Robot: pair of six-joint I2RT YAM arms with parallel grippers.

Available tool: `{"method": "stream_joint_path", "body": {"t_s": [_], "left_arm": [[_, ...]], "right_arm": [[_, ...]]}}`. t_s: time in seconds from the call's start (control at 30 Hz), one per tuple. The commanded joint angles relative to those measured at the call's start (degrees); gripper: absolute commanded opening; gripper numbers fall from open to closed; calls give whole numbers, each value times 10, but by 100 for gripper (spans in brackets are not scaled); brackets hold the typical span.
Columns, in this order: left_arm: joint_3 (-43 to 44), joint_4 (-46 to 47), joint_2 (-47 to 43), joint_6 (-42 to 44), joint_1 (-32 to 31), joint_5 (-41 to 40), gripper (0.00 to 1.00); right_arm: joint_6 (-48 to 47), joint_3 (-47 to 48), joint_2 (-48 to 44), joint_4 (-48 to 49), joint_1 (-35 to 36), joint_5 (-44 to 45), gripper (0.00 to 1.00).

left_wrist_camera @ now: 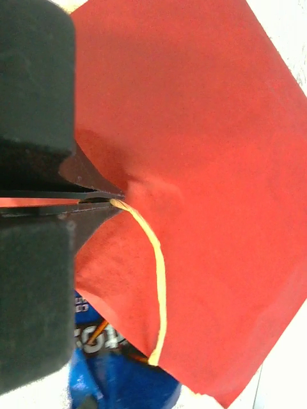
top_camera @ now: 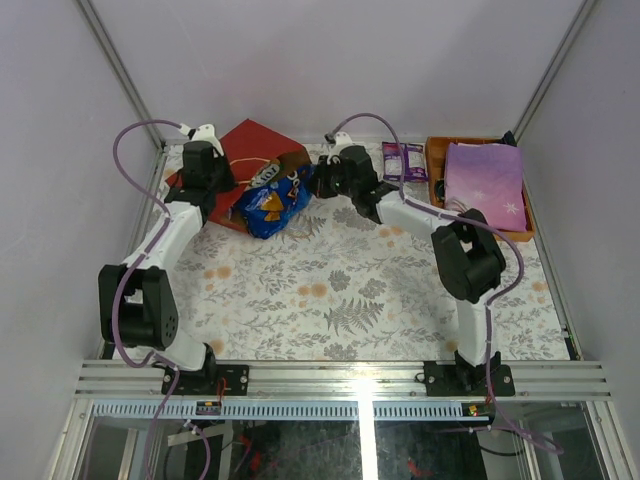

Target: Take the snacks out of the paper bag

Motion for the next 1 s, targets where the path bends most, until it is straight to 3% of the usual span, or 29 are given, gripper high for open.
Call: {"method": "stream_joint_path", "body": {"t_s": [0.0,0.23,0.43,0.6,0.73,0.97], "left_arm": [[19,9,24,-7,10,-6,0],[19,3,20,-7,10,-16,0],[3,11,-5,-10,11,-24,0],[-1,12,-16,-16,9,4,1],[-14,20,-29,-14,9,7,1],[-12,19,-25,-11,10,7,3]], "right_arm": [[13,-98,-105,75,5,19,0],[-2,-249,-221,70,-15,57,0],[62,-381,-307,105,-103,49,3],[142,-377,-284,91,-165,23,33],[196,-402,-314,173,-169,102,70],[175,-349,-357,171,-157,186,90]]}}
